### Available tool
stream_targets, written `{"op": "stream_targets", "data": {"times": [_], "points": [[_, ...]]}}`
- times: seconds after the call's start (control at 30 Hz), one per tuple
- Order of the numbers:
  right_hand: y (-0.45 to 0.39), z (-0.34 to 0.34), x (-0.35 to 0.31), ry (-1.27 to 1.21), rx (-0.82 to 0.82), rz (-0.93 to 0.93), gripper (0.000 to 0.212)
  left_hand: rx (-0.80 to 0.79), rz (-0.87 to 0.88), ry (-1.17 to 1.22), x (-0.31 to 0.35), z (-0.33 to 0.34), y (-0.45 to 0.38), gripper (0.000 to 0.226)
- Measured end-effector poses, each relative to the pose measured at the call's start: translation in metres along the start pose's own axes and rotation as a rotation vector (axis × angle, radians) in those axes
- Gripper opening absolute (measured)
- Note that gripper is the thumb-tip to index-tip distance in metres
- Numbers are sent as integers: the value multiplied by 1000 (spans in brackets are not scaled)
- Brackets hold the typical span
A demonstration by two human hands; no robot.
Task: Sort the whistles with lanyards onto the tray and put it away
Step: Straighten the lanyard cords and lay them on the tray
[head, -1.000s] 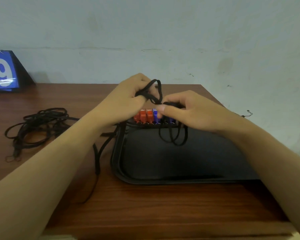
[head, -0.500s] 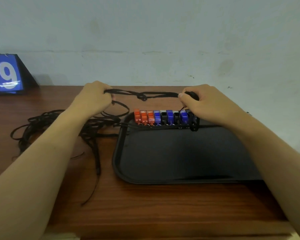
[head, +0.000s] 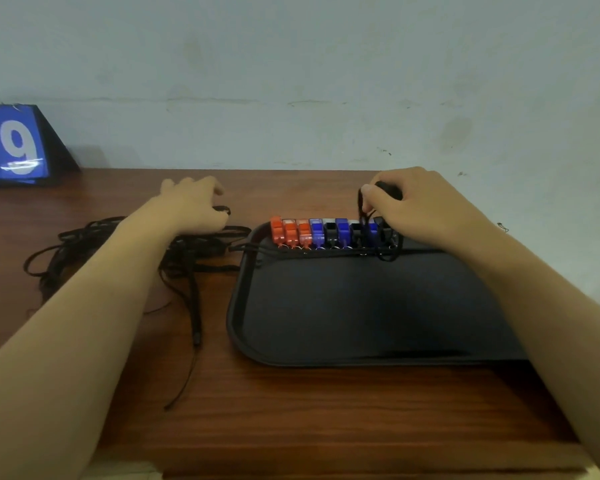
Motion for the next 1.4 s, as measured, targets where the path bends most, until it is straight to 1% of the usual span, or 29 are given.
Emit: {"op": "stream_targets", "data": {"times": [0.03, 0.07, 0.2, 0.27, 0.33, 0.4, 0.43, 0.5, 0.63, 0.7, 0.77, 0.8, 0.83, 0.9, 0.97, 1.0, 1.07, 1.17, 1.23, 1.33, 1.4], "points": [[0, 1, 0, -10, -9, -14, 28, -3, 45, -6, 7, -1, 2, 66], [0, 2, -2, -26, -21, -33, 26, -2, 103, 19, 16, -3, 8, 69], [1, 7, -11, -38, -89, -154, 23, 35, 490, 293, 65, -15, 44, 61], [0, 11, -13, -25, -93, -198, 22, 31, 656, 363, 83, -14, 59, 54], [0, 14, -14, -38, -99, -230, 21, 0, 752, 383, 100, -8, 71, 50], [1, 17, -17, -61, -121, -257, 21, -24, 806, 409, 113, -2, 77, 40], [2, 17, -18, -73, -127, -266, 22, -27, 808, 437, 116, 0, 78, 31], [2, 15, -17, -85, -127, -251, 22, -34, 757, 498, 114, 1, 74, 16], [-2, 8, -7, -40, -105, -119, 21, -8, 668, 558, 97, -6, 63, 17], [-2, 4, 4, 6, -122, 5, 33, 2, 605, 537, 85, -8, 56, 18], [-1, 0, 22, -39, -156, 185, 49, 5, 553, 520, 77, -10, 51, 21], [-1, -2, 31, -73, -159, 272, 54, 13, 543, 505, 75, -11, 49, 24], [-2, -5, 38, -85, -151, 332, 55, 18, 540, 489, 73, -13, 49, 26], [-5, -13, 51, 19, -142, 354, 48, 3, 525, 463, 69, -16, 48, 29], [-6, -19, 57, 159, -153, 309, 38, -29, 503, 416, 64, -15, 47, 30], [-6, -21, 60, 180, -152, 298, 35, -47, 495, 393, 61, -14, 46, 30], [-5, -23, 70, 114, -135, 328, 28, -69, 489, 361, 56, -12, 43, 31], [-3, -30, 81, 18, -60, 397, 21, -72, 477, 341, 51, -13, 38, 33], [-2, -39, 88, 32, -19, 416, 22, -107, 466, 342, 48, -13, 37, 34], [1, -50, 104, 178, -60, 495, 29, -223, 478, 356, 44, -11, 38, 36], [2, -54, 112, 268, -79, 548, 27, -261, 474, 368, 41, -12, 38, 37]]}}
Point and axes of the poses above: each hand's wrist, its own y-axis away from the middle knuckle, its own z-axis out of the palm, x = y × z, the point moved 6 cm from there along -y, towards the middle knuckle, and after that the axes turned 5 degrees about -z, right-handed, at the moved point
